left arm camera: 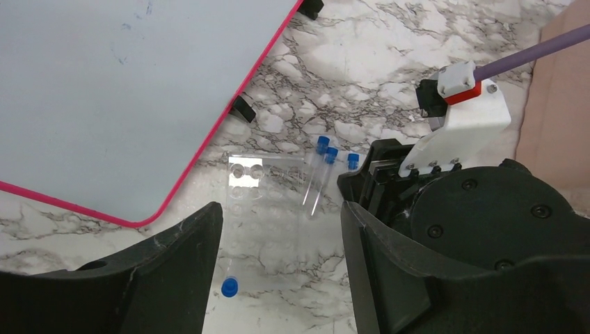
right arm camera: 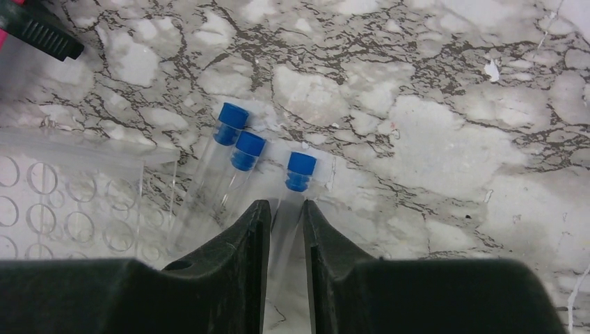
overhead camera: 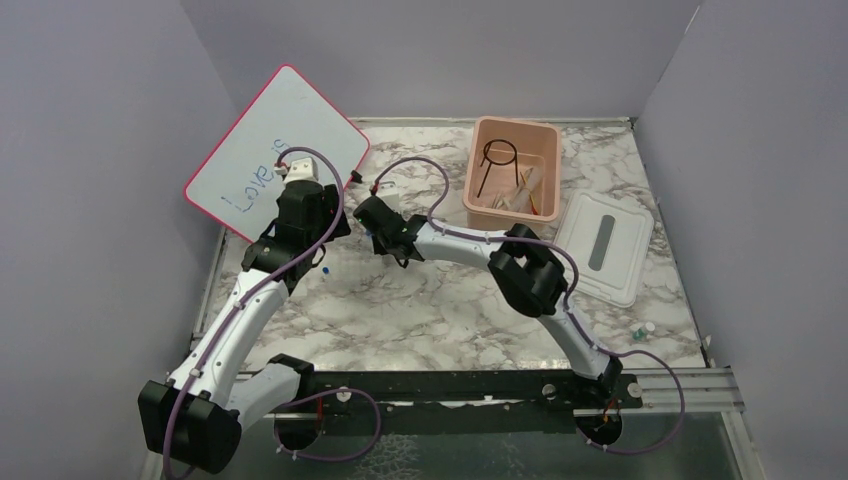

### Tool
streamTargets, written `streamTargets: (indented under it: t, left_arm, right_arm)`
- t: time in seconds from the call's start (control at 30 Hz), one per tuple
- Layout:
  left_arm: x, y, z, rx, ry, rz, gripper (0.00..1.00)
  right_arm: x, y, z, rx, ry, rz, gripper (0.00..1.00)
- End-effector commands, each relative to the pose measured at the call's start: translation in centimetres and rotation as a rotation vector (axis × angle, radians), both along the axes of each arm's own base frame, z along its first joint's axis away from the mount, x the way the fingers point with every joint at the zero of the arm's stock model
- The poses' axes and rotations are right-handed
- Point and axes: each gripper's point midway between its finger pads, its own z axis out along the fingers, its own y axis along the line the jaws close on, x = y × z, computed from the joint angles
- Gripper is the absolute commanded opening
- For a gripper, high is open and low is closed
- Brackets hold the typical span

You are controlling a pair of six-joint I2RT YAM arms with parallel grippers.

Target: Organize the chemistry lab equipment

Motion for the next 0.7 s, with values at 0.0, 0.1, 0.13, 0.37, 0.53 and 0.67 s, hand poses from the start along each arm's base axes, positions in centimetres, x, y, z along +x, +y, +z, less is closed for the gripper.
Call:
streamTargets:
  t: [0.0,0.1,0.13,0.37,0.53,0.67]
  left_arm:
    - [0.3,-0.3,1.0,-0.034,-0.040,-0.005,0.66]
    - [0.2,-0.3,1.0,-0.048,-0.040,-0.005,0.67]
    - [0.2,-0.5,1.0,-0.056,-0.039,-0.010,0.66]
    - [0.0,-2.6,1.6,-0.114,-0.040,-0.122,0.68]
    - [-0.7,-6.2,3.5,-0.226,-0.058,-0.298,0.70]
    - [-1.9,-9.9,5.8,-0.312,-0.115,-0.539,0.70]
  right_arm:
    - [-1.0,-3.0,-4.1,-0.164,0.055,-0.031,0.22]
    - [-0.5,-2.9,-2.1,-0.127,0.008,-0.040,0.16]
    - [-0.3,-2.9,-1.2,-0.104,-0.014,-0.043,0.15]
    - [0.0,-2.6,8.6,0.141,-0.210,0.033,0.14]
    - [-1.1,-4.2,15.8,0.313,-0.334,0.077,0.14]
    - [-2.6,-5.1,21.3,0.480,-0.400,0.103,0.15]
